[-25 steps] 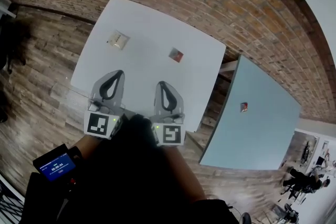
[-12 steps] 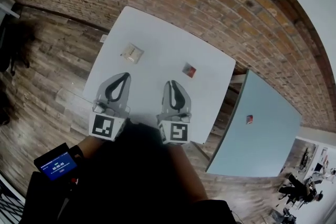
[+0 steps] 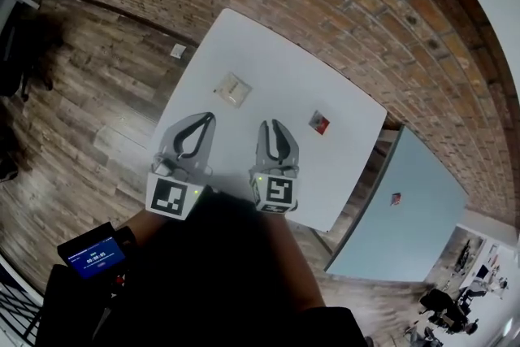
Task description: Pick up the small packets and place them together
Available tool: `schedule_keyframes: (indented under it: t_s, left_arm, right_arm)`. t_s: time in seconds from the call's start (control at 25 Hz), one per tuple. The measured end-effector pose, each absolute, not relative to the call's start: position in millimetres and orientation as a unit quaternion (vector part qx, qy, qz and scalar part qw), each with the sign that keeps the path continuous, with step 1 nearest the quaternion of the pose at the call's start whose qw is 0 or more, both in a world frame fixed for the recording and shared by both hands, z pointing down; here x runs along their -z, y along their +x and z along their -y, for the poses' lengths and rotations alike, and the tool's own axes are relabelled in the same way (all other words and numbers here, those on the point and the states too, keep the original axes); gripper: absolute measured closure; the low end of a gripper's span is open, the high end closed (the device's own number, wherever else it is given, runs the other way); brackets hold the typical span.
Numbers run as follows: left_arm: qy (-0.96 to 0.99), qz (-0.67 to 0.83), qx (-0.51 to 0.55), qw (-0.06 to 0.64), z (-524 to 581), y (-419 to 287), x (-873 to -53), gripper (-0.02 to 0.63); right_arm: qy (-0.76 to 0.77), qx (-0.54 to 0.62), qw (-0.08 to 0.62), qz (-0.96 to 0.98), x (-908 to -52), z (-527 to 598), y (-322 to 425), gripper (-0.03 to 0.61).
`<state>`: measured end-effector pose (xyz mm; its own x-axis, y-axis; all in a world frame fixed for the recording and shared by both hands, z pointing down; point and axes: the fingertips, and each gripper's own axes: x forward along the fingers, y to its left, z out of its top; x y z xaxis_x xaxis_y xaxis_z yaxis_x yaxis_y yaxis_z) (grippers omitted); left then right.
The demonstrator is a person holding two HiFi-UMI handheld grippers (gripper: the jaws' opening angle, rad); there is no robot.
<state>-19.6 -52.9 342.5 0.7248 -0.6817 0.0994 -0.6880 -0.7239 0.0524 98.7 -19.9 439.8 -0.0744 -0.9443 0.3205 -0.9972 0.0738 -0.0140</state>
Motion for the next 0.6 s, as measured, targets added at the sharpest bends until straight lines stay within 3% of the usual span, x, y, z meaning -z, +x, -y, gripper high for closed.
schedule_keyframes:
  t_s: [0.6]
  left_arm:
    - [0.931, 0.352, -0.051, 0.086, 87.5, -52.4, -367.1, 0.614]
  right_arm:
    - [0.668, -0.217, 0.176, 0.689, -536.5, 65.8, 75.0, 0.495]
